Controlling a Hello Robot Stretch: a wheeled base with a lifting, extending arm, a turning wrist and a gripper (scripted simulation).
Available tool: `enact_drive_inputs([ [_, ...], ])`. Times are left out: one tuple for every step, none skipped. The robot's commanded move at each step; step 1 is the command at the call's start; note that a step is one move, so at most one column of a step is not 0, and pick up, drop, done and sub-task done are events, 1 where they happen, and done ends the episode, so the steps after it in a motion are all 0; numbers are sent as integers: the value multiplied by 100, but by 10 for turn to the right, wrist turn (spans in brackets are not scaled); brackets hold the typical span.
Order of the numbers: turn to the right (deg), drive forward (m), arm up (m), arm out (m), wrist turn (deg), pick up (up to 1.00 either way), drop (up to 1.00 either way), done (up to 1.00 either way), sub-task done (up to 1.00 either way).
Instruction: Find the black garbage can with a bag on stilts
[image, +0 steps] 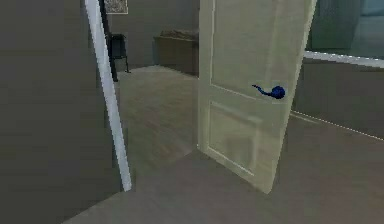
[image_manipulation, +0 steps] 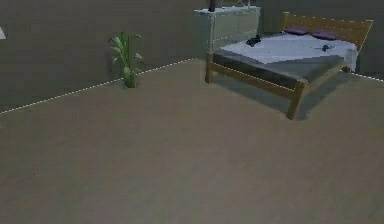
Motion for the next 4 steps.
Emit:
enact_drive_inputs([
  [0,100,0,0,0,0,0,0,0],
  [-60,0,0,0,0,0,0,0,0],
  [0,60,0,0,0,0,0,0,0],
  [-210,0,0,0,0,0,0,0,0],
])
